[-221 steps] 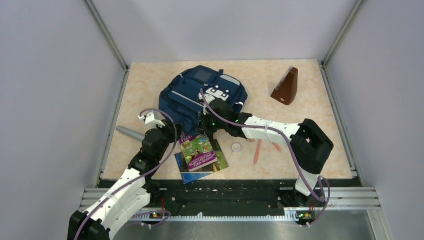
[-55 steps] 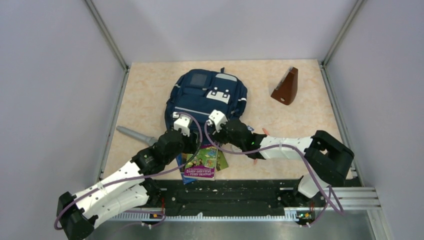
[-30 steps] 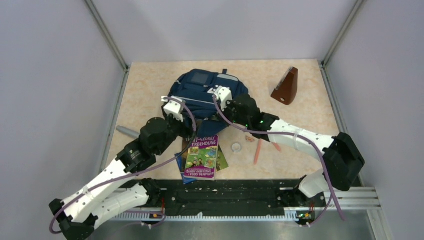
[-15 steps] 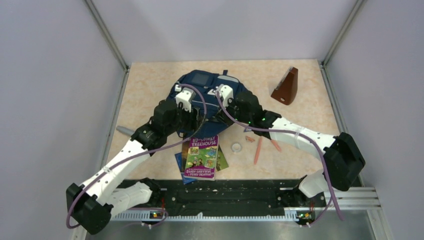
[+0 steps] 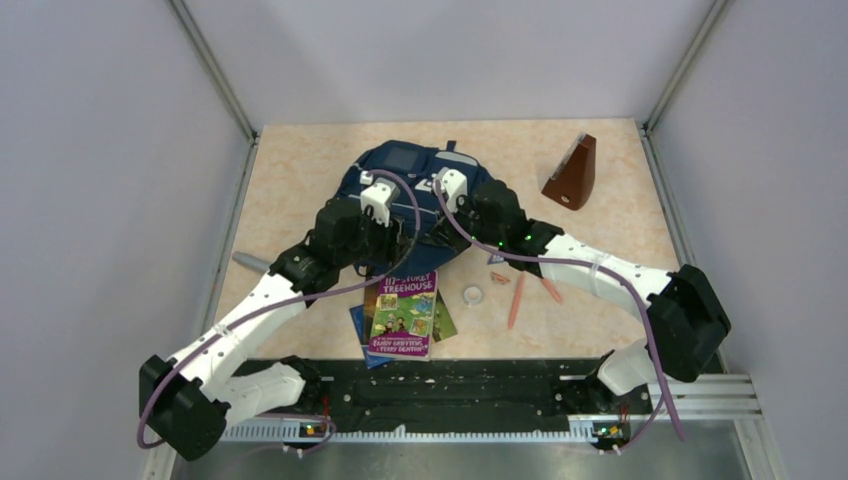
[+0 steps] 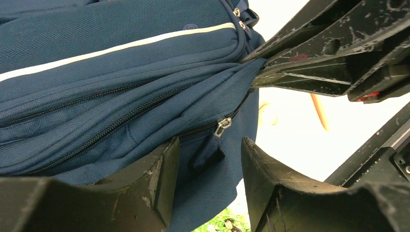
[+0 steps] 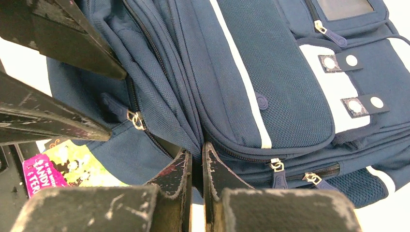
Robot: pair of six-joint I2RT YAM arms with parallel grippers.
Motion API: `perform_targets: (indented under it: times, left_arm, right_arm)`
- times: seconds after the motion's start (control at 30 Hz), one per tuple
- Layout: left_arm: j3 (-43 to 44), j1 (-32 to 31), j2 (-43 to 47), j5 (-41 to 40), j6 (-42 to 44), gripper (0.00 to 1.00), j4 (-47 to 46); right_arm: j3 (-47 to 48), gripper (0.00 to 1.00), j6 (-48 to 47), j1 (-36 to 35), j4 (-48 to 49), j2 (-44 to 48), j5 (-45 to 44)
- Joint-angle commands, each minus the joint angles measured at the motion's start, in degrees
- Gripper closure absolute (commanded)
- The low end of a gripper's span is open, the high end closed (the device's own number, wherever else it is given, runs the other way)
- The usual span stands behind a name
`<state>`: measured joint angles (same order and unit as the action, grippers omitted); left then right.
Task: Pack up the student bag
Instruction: Unzip the student bag at the center of the board.
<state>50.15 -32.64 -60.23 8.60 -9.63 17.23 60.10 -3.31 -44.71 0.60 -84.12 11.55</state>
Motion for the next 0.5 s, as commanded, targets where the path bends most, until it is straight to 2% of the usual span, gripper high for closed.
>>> perform_targets:
  times: [0.0,0.33,0.47]
  left_arm:
    - [0.85,0.28,-1.08,-2.03,2.5,0.47,-1.47]
    - [0.57,0.11,-2.67,0.18,4.71,0.56,-2.82]
    - [0.49,-0.12,-3.46,-0.56,5.65,0.56,-2.82]
  right_arm:
    - [4.29,1.0,2.84,0.34,7.78,2.64,3.39]
    - [3.97,1.0,2.87,0.32,9.04,2.73,4.33]
    - [3.63,1.0,4.67,0.32,9.79,2.89,4.7]
